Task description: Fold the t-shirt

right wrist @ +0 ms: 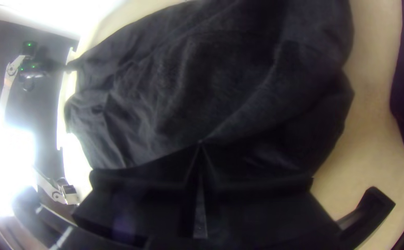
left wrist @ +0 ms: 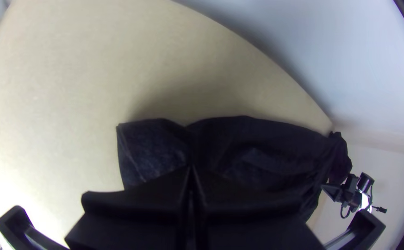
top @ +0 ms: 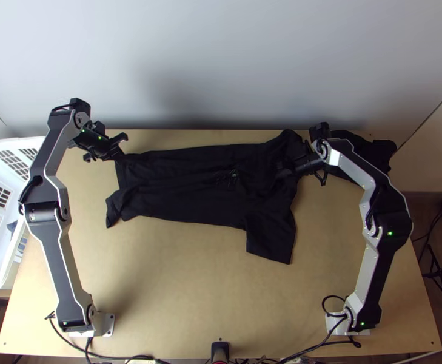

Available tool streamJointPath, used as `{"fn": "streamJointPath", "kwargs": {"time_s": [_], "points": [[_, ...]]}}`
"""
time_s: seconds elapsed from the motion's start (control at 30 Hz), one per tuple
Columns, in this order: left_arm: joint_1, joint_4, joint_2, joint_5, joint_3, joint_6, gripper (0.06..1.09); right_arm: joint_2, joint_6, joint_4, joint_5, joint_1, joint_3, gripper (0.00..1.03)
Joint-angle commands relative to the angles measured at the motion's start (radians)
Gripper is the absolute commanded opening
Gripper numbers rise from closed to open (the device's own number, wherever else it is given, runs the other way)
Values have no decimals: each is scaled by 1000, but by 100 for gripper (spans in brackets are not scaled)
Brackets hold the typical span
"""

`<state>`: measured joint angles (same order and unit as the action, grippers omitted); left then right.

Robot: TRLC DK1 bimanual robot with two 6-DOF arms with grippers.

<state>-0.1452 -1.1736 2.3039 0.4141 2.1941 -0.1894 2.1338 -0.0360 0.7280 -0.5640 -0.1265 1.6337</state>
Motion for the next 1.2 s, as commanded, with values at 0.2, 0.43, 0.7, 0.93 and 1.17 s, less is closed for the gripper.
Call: {"fn": "streamJointPath", "kwargs": {"time_s": [0.2, 0.43, 0.7, 0.93, 1.17], "points": [[-27, -17, -15, 2, 1, -12, 12, -115, -28, 1, 39, 71, 55, 3], [-16, -31, -38, 5, 6, -53, 12, -153, -65, 7, 39, 60, 106, 3], [-2, -103, -115, 11, 4, -71, 12, -173, -96, 100, 41, 47, 158, 3], [-21, -166, -121, 8, -10, -22, 12, -213, -76, 241, 41, 27, 163, 3], [-24, -156, -164, 0, -175, 54, 12, -253, -10, 375, 41, 24, 112, 3]]}}
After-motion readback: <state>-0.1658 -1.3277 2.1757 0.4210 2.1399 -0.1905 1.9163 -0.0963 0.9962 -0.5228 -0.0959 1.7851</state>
